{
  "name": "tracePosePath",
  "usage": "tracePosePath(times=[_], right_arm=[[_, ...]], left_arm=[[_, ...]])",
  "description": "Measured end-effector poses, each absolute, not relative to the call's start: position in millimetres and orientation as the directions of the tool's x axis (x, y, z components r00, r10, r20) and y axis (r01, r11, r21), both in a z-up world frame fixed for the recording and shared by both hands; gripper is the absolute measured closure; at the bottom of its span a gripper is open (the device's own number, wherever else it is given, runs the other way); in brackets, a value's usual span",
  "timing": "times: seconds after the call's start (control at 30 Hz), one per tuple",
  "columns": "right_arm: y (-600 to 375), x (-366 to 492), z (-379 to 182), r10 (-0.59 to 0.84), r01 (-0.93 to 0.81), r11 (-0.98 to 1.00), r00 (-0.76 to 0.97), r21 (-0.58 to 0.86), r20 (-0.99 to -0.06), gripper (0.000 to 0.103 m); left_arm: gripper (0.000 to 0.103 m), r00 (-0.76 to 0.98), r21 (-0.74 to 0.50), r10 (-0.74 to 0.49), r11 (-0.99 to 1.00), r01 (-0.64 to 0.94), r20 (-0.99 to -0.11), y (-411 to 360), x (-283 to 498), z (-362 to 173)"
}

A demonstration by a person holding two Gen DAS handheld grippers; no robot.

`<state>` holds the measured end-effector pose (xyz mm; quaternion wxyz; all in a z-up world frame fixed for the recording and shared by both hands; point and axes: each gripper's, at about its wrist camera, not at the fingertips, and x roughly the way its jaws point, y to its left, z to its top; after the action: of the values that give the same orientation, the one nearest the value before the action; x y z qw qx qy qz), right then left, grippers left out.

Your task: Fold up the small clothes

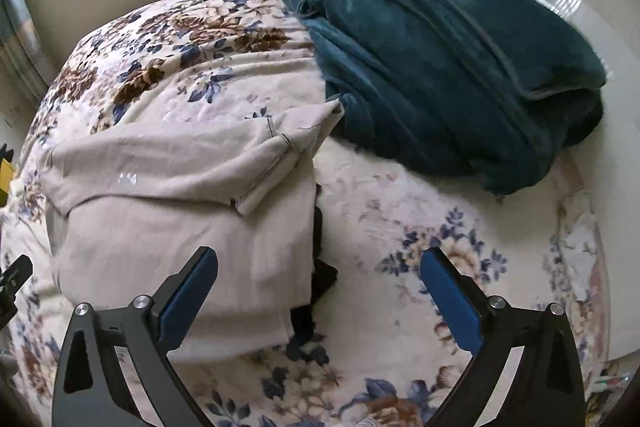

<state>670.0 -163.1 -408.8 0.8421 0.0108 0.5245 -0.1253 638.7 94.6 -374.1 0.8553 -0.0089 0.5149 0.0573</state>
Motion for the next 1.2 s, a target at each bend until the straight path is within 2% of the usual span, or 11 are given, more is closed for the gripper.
tracePosePath(times=[0.33,0.57,0.93,1.2], right_arm=[[-153.7,598.6,-344.9,-0.194,0.212,0.972,0.482,-0.101,-0.854,0.000],[-157.9,522.2,-257.8,-0.183,0.222,0.973,0.548,-0.069,-0.816,0.000],[-167.9,350.8,-122.3,-0.177,0.216,0.975,0.626,-0.049,-0.760,0.000],[-163.8,250.9,-31.8,-0.150,0.182,0.983,0.697,-0.028,-0.701,0.000]], left_arm=[[0.012,0.533,0.073,0.097,0.995,-0.066,-0.841,72.7,583.0,-317.6],[0.012,0.572,0.062,0.079,0.997,-0.050,-0.816,62.7,512.4,-249.3],[0.012,0.605,0.059,0.042,0.998,0.007,-0.795,42.2,377.0,-141.5],[0.012,0.684,0.054,0.051,0.998,-0.017,-0.728,35.9,300.7,-69.2]])
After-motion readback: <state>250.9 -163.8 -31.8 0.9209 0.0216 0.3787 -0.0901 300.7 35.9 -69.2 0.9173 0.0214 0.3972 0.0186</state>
